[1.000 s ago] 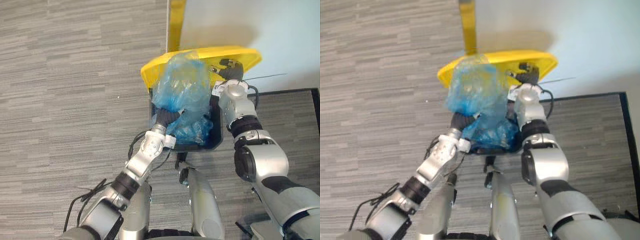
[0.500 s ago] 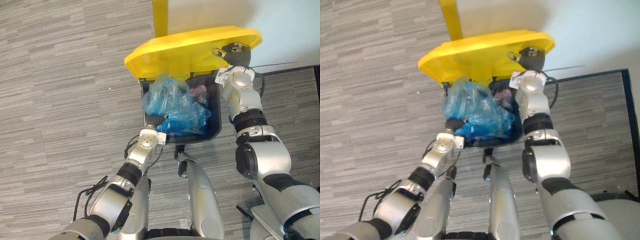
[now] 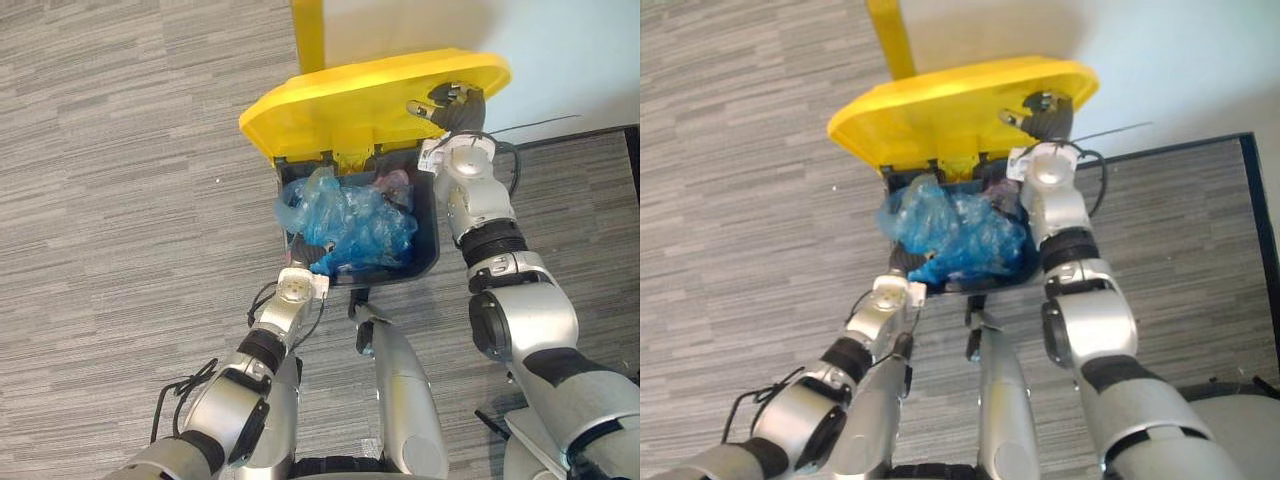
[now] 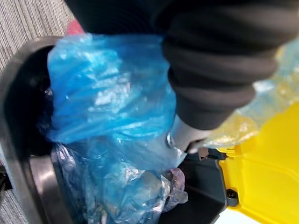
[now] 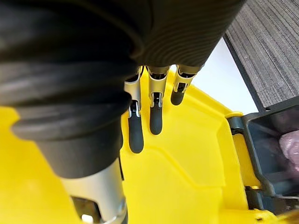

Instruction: Gather rubbish on tea table into small bin, then transfer packed bag to large trash can.

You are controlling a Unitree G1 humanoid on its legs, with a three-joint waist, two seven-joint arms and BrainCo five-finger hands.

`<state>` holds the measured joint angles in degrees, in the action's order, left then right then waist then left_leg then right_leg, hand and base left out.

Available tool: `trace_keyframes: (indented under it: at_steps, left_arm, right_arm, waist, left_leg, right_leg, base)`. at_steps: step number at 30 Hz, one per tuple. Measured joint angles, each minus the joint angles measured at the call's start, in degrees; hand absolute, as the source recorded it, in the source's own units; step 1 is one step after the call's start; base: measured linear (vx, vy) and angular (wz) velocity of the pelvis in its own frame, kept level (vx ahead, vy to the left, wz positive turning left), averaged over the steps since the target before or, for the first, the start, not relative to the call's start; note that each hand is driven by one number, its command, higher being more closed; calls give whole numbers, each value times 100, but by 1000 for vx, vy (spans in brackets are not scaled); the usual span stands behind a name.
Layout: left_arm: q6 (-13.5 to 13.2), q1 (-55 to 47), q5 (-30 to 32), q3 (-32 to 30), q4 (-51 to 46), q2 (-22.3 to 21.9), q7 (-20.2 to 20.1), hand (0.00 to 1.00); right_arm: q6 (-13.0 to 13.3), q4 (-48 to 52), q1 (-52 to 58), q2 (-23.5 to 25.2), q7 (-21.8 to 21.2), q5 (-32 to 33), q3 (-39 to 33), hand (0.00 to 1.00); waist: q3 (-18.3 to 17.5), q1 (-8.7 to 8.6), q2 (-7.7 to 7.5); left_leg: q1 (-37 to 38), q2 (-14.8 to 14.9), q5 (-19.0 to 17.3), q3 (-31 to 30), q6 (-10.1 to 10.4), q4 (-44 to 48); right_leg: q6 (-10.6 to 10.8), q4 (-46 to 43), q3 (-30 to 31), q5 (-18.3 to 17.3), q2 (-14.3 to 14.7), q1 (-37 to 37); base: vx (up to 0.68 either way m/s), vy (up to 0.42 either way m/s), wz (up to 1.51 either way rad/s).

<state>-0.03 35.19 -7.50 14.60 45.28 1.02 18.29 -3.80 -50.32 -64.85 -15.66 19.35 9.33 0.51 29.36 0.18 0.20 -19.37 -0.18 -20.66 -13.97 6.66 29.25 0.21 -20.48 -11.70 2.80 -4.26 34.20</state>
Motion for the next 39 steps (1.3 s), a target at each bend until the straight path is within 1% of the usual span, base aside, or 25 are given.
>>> trace_keyframes:
  at_steps: [2, 5, 7, 10, 11, 14, 16, 17, 18, 19, 20, 21, 22, 23, 24, 25, 26, 27, 28, 29, 30, 33, 34, 36, 39]
  left_arm:
    - [-1, -181, 96, -1, -25, 91, -28, 0]
    - [-4, -681, 204, -11, -270, 318, -123, 0]
    - [-4, -1221, 272, -21, -459, 525, -175, 0]
    - [-6, -1756, 294, -203, -655, 588, -234, 0]
    - [-11, -2046, 296, -290, -663, 596, -260, 0]
    - [-1, -2669, 298, -654, -626, 586, -335, 0]
    - [23, -2953, 298, -860, -567, 546, -388, 0]
    - [43, -3179, 295, -1034, -445, 503, -404, 0]
    - [46, -3317, 293, -1188, -338, 458, -406, 0]
    - [49, -3426, 293, -1324, -239, 389, -419, 0]
    - [83, -3537, 293, -1535, -34, 369, -448, 0]
    - [138, -3675, 301, -1721, 58, 344, -467, 0]
    - [179, -3760, 309, -1797, 55, 340, -465, 0]
    - [211, -3867, 360, -1907, 44, 325, -466, 0]
    - [223, -3919, 418, -1997, 43, 329, -482, 0]
    - [256, -3906, 473, -2076, 49, 329, -484, 0]
    - [276, -3894, 511, -2137, 60, 297, -484, 0]
    - [304, -3858, 520, -2386, 215, 178, -480, 0]
    - [314, -3873, 518, -2531, 320, 11, -471, 0]
    - [311, -3861, 517, -2623, 368, -30, -465, 0]
    - [315, -3830, 516, -2646, 396, -32, -460, 0]
    - [301, -3729, 513, -2675, 616, -269, -456, 0]
    - [300, -3719, 513, -2677, 660, -339, -456, 0]
    - [300, -3697, 509, -2718, 744, -373, -456, 0]
    - [291, -3661, 509, -2732, 835, -361, -456, 0]
  right_arm:
    - [4, 28, 159, 17, -96, -82, 92, 0]
    - [29, 465, 668, 71, -255, -334, 210, 0]
    - [83, 736, 1166, 156, -349, -574, 214, 0]
    - [104, 1000, 1824, 235, -425, -728, 249, 0]
    - [108, 1160, 2230, 263, -499, -796, 281, 0]
    - [126, 1384, 3238, 566, -627, -1039, 313, 0]
    - [126, 1386, 3770, 766, -714, -1170, 373, 0]
    - [128, 1401, 4295, 913, -807, -1203, 473, 0]
    - [129, 1416, 4647, 994, -858, -1232, 522, 0]
    - [130, 1460, 4960, 1080, -944, -1331, 521, 0]
    - [147, 1567, 5425, 1182, -1017, -1378, 514, 0]
    - [204, 1632, 5935, 1274, -1084, -1385, 455, 0]
    - [223, 1632, 6184, 1332, -1123, -1393, 378, 0]
    - [226, 1618, 6634, 1415, -1180, -1406, 233, 0]
    - [224, 1532, 6946, 1520, -1203, -1511, 24, 0]
    - [231, 1439, 7142, 1571, -1196, -1610, -157, 0]
    - [235, 1350, 7211, 1582, -1207, -1594, -264, 0]
    - [269, 1058, 7197, 1556, -1144, -1605, -536, 0]
    - [265, 753, 7173, 1528, -1062, -1611, -744, 0]
    - [241, 553, 7154, 1533, -1008, -1605, -885, 0]
    - [223, 446, 7137, 1560, -982, -1605, -948, 0]
    - [211, 156, 7034, 1556, -919, -1546, -1248, 0]
    - [207, 38, 6992, 1558, -915, -1546, -1373, 0]
    - [198, -148, 6883, 1556, -913, -1543, -1512, 0]
    - [162, -402, 6776, 1554, -911, -1357, -1760, 0]
  waist:
    - [-1, 8, 0]
    - [-3, 35, 1]
    - [-5, 59, -2]
    - [-6, 101, -3]
    - [-8, 163, -3]
    - [-230, 217, -97]
    - [-304, 231, -119]
    - [-435, 229, -181]
    - [-549, 213, -186]
    - [-611, 217, -208]
    - [-708, 189, -258]
    - [-873, 164, -262]
    - [-981, 158, -276]
    - [-1176, 176, -338]
    - [-1276, 169, -435]
    - [-1321, 129, -505]
    - [-1334, 109, -505]
    - [-1510, 114, -412]
    - [-1763, 161, -290]
    - [-1886, 188, -313]
    - [-1934, 178, -420]
    - [-2066, 123, -199]
    - [-2100, 123, -188]
    - [-2165, 121, -100]
    - [-2186, 123, -65]
  left_leg:
    - [121, 18, -25, 4, -22, 8]
    - [257, 30, -71, 27, -61, 84]
    - [364, 32, -137, 82, -95, 191]
    - [616, 15, -170, 190, -152, 204]
    - [762, 0, -187, 305, -186, 203]
    - [870, -96, -209, 603, -308, 227]
    - [1012, -142, -201, 737, -368, 228]
    - [1162, -165, -158, 899, -441, 186]
    - [1185, -118, -74, 980, -531, 69]
    - [1314, -43, 24, 1107, -554, -134]
    - [1473, 14, 150, 1206, -561, -370]
    - [1571, 131, 229, 1219, -527, -546]
    - [1578, 179, 265, 1213, -490, -633]
    - [1571, 249, 337, 1217, -431, -783]
    - [1576, 275, 385, 1224, -365, -898]
    - [1580, 275, 388, 1225, -349, -916]
    - [1586, 291, 389, 1223, -346, -928]
    - [1719, 438, 491, 1374, -244, -1184]
    - [1765, 663, 611, 1579, -181, -1454]
    - [1772, 672, 670, 1724, -105, -1557]
    - [1812, 638, 684, 1773, -80, -1581]
    - [2122, 751, 838, 1835, 59, -1910]
    - [2161, 767, 904, 1835, 85, -2029]
    - [2172, 768, 994, 1827, 60, -2164]
    - [2290, 748, 1101, 1814, 24, -2426]
  right_leg:
    - [4, 51, -1, -2, 22, -144]
    - [18, 93, 5, 0, 43, -327]
    - [43, 65, 32, 54, 51, -465]
    - [70, 67, 107, 73, 48, -692]
    - [83, 71, 190, 82, 47, -806]
    - [243, 139, 477, 221, 37, -839]
    - [294, 289, 552, 308, 44, -988]
    - [308, 464, 579, 287, 2, -1098]
    - [377, 539, 366, 126, -82, -1165]
    - [353, 287, 211, -127, -171, -1109]
    - [154, -588, 136, -259, -305, -980]
    - [31, -1463, 145, -428, -348, -983]
    - [56, -1825, 159, -511, -372, -1022]
    - [98, -2224, 330, -828, -390, -1172]
    - [159, -2260, 511, -1087, -393, -1313]
    - [189, -2174, 525, -1180, -377, -1352]
    - [214, -2122, 517, -1206, -355, -1401]
    - [245, -1517, 464, -1203, -146, -1636]
    - [210, -838, 480, -1273, 66, -1875]
    - [35, -698, 446, -1434, 22, -1918]
    - [28, -598, 430, -1580, -24, -1995]
    - [-87, -286, 408, -1425, 200, -2216]
    - [-96, -230, 410, -1413, 234, -2223]
    - [-34, -115, 407, -1379, 259, -2224]
    - [15, 118, 410, -1264, 283, -2353]
  base:
    - [0, 0, 0]
    - [-4, 10, -1]
    - [-7, 49, -7]
    - [3, 72, -16]
    - [-20, 103, -31]
    - [-57, 129, -41]
    - [-68, 138, -41]
    - [-66, 104, -38]
    - [-123, 107, -55]
    - [-153, 62, -50]
    - [-108, 36, -45]
    - [-31, 1, -26]
    - [33, -51, -16]
    - [21, -138, -13]
    - [9, -173, -10]
    - [-2, -141, -4]
    - [-12, -130, -24]
    - [4, -150, -62]
    - [16, -221, -85]
    - [20, -136, -64]
    - [-13, -158, -37]
    - [-28, -130, -13]
    - [-24, -59, -4]
    - [-12, -19, 0]
    - [0, 25, 4]
